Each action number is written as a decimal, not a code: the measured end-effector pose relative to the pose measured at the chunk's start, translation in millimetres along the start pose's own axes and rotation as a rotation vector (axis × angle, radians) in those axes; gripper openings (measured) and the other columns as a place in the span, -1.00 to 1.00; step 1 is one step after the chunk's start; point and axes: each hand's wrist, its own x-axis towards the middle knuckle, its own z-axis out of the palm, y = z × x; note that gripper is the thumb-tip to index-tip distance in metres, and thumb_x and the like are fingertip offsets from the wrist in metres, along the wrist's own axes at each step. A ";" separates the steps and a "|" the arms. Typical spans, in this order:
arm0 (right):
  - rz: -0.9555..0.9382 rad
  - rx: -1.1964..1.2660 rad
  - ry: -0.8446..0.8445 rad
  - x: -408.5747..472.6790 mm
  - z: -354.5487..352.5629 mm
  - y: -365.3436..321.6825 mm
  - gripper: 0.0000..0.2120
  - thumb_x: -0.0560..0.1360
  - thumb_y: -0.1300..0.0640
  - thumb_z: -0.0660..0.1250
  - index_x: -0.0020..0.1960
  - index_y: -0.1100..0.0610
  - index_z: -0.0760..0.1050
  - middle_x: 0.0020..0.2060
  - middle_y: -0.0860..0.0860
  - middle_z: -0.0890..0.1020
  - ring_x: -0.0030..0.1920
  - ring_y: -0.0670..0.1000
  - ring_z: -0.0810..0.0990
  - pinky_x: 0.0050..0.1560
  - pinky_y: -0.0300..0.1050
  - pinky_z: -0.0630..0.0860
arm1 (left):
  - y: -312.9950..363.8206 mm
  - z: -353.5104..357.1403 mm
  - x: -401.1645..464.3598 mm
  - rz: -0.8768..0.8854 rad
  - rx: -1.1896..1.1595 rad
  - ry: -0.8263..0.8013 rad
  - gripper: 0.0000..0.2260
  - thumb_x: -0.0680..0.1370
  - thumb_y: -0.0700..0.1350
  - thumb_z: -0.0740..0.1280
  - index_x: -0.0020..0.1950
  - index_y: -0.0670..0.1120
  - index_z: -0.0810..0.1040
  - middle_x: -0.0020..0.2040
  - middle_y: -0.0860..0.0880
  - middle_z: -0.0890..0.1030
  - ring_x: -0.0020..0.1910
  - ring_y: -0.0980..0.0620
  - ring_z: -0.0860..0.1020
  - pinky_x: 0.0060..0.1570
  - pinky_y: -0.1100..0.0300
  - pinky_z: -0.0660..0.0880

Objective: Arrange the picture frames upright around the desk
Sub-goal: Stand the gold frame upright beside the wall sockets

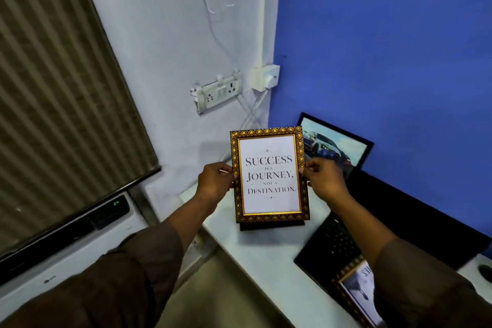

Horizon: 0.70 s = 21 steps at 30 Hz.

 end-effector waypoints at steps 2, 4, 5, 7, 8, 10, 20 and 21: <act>-0.016 -0.010 0.008 12.2 20.8 -13.2 -0.89 0.51 0.16 0.43 -0.19 0.06 0.62 -0.21 0.05 0.72 -0.13 0.10 0.70 0.03 0.20 0.63 | -2.8 -11.6 18.4 -0.022 -0.019 0.033 -0.93 0.52 -0.25 0.38 -0.02 -0.19 0.64 -0.09 -0.13 0.69 -0.21 -0.05 0.67 -0.39 0.31 0.52; -0.026 -0.042 0.022 24.8 40.9 -24.6 -0.94 0.51 0.15 0.43 -0.11 0.13 0.65 -0.17 0.08 0.72 -0.11 0.12 0.69 0.03 0.14 0.62 | -8.1 -21.2 36.1 -0.046 -0.011 0.047 -0.92 0.52 -0.21 0.37 -0.05 -0.13 0.65 -0.04 -0.14 0.70 -0.09 -0.12 0.68 -0.15 0.16 0.60; -0.034 -0.051 0.028 30.9 48.5 -30.3 -0.93 0.52 0.15 0.43 -0.08 0.14 0.66 -0.15 0.09 0.72 -0.11 0.12 0.69 0.02 0.10 0.62 | -9.2 -24.3 43.6 -0.052 -0.011 0.040 -0.91 0.52 -0.19 0.36 -0.04 -0.12 0.66 -0.03 -0.14 0.70 -0.05 -0.14 0.68 -0.02 0.07 0.61; -0.054 -0.072 0.032 50.1 62.9 -35.7 -0.92 0.52 0.14 0.42 -0.08 0.14 0.65 -0.16 0.09 0.72 -0.12 0.13 0.68 -0.03 0.05 0.60 | -11.4 -26.7 61.8 -0.070 -0.030 0.042 -0.88 0.52 -0.18 0.35 -0.02 -0.11 0.67 -0.01 -0.13 0.70 -0.01 -0.14 0.66 0.09 -0.02 0.60; -0.058 -0.078 0.030 55.0 66.5 -35.5 -0.94 0.52 0.15 0.42 -0.09 0.13 0.65 -0.17 0.09 0.72 -0.12 0.14 0.68 -0.04 0.04 0.59 | -12.8 -26.9 64.6 -0.080 -0.035 0.034 -0.88 0.52 -0.18 0.34 -0.02 -0.11 0.67 -0.01 -0.13 0.69 -0.01 -0.13 0.66 0.08 -0.01 0.60; -0.066 -0.101 0.019 67.1 71.9 -36.1 -0.90 0.53 0.15 0.40 -0.03 0.14 0.67 -0.16 0.08 0.73 -0.14 0.11 0.69 -0.05 0.03 0.61 | -13.6 -26.2 72.6 -0.083 -0.049 0.028 -0.85 0.54 -0.20 0.29 -0.09 -0.11 0.66 -0.05 -0.11 0.69 -0.07 -0.10 0.65 -0.03 0.05 0.57; -0.151 -0.233 -0.147 166.2 113.5 -29.8 -0.78 0.55 0.19 0.34 0.15 0.15 0.66 0.01 0.07 0.71 -0.01 0.08 0.66 -0.05 -0.08 0.56 | -6.0 1.0 130.9 -0.129 0.000 0.061 -0.78 0.61 -0.22 0.16 0.08 -0.11 0.60 -0.06 0.00 0.61 -0.22 0.17 0.52 -0.31 0.30 0.42; -0.139 -0.235 -0.169 177.0 119.0 -27.9 -0.77 0.55 0.17 0.34 0.17 0.14 0.66 0.04 0.07 0.70 0.02 0.09 0.66 0.01 -0.03 0.59 | -5.9 3.8 137.9 -0.141 0.016 0.065 -0.77 0.61 -0.21 0.16 0.11 -0.11 0.60 -0.05 0.00 0.61 -0.21 0.14 0.53 -0.28 0.26 0.43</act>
